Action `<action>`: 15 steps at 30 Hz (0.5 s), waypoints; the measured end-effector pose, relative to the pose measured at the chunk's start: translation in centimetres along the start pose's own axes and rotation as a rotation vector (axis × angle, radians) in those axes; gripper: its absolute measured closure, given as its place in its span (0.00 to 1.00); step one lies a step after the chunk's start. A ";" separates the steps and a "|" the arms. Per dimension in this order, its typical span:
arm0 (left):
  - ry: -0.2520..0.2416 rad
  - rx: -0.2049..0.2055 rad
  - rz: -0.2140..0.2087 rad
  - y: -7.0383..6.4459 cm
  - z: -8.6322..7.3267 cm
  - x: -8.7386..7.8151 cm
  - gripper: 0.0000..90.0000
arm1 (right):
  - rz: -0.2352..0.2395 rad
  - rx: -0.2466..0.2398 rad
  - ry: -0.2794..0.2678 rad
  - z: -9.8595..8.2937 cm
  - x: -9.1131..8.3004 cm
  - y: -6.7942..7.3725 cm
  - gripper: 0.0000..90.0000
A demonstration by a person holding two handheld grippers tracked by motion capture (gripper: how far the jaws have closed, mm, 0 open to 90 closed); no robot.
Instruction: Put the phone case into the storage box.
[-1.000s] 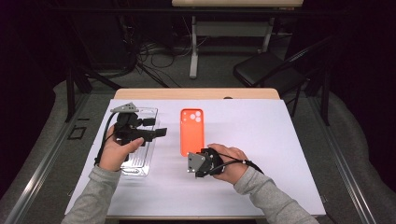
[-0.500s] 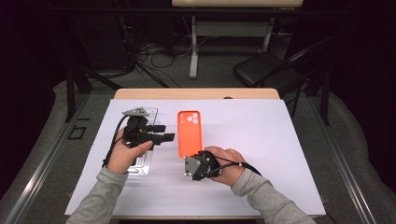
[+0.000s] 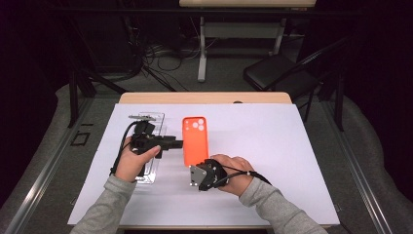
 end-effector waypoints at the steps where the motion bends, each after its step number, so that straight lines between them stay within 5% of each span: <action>1: -0.002 -0.008 -0.007 0.0 0.0 0.0 0.55 | -0.001 0.001 0.002 0.1 -0.1 0.0 0.99; 15: 0.000 -0.024 -0.002 0.4 -0.2 0.4 0.64 | 0.004 -0.005 -0.024 0.8 -0.1 0.6 0.99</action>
Point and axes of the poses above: each handheld gripper's, and its own axes: x roughly forward along the jaws, z roughly out of its top, y roughly to its left, the point moved 5 cm from there along x, roughly forward along the jaws, and after that the axes turned 9 degrees about -z, right-handed, at the moved point
